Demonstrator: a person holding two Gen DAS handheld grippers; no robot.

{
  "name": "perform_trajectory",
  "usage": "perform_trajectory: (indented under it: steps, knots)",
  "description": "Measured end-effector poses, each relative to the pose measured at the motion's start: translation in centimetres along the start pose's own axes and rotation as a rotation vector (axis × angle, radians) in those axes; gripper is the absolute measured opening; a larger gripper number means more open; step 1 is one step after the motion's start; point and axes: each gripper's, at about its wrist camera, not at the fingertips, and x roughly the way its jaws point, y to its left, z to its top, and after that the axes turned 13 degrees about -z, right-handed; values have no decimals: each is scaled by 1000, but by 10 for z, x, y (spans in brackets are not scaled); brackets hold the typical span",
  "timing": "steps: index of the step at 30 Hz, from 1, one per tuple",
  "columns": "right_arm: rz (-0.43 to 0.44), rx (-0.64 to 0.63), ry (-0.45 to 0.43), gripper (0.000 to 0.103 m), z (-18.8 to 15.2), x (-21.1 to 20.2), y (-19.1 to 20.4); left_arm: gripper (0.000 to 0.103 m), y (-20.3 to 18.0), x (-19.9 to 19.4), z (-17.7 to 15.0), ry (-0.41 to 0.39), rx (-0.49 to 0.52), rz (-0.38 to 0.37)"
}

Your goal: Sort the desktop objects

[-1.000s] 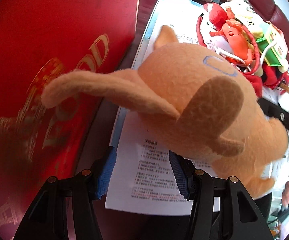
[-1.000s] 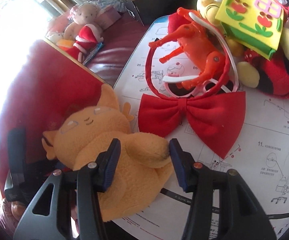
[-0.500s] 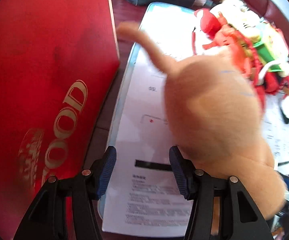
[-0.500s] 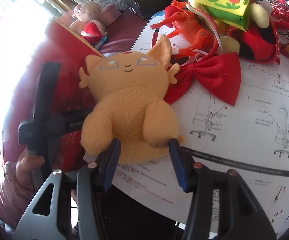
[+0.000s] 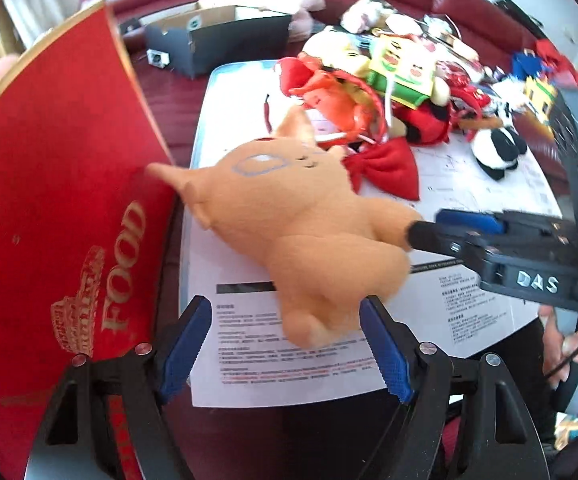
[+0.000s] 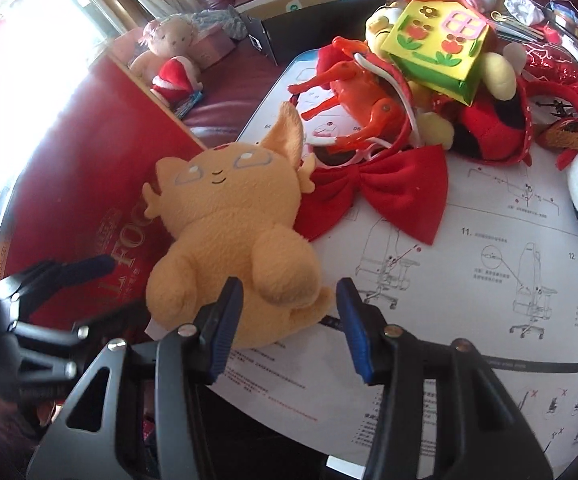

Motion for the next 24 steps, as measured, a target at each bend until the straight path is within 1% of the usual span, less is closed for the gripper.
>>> perform_trajectory:
  steps: [2,4,8,9,10,12,14,19,22,24]
  knots:
    - [19,2,8,49,0,2,1,77,-5,2,1,6,9,7]
    - [24,-17,9,49,2,5,7,77,-9,4,-1,23,3,-13]
    - [4,-40,1,49,7,17,9,77,-17,9,2,41,18,-15]
    - [2,-36,1,45,9,21,9,77,-20,10,2,41,24,-12]
    - [19,-24,9,36,11,26,7,77,-21,10,3,42,29,-6]
    - [36,-20,19,35,12,29,8,77,-20,14,6,45,25,5]
    - [52,-42,19,34,11,28,13,77,-17,17,9,50,14,13]
    - [65,-41,34,34,6,28,17,77,-10,27,11,58,-14,23]
    - [74,-44,39,35,4,26,20,77,1,29,10,50,-64,23]
    - [82,-42,40,35,3,25,23,77,6,27,7,38,-79,27]
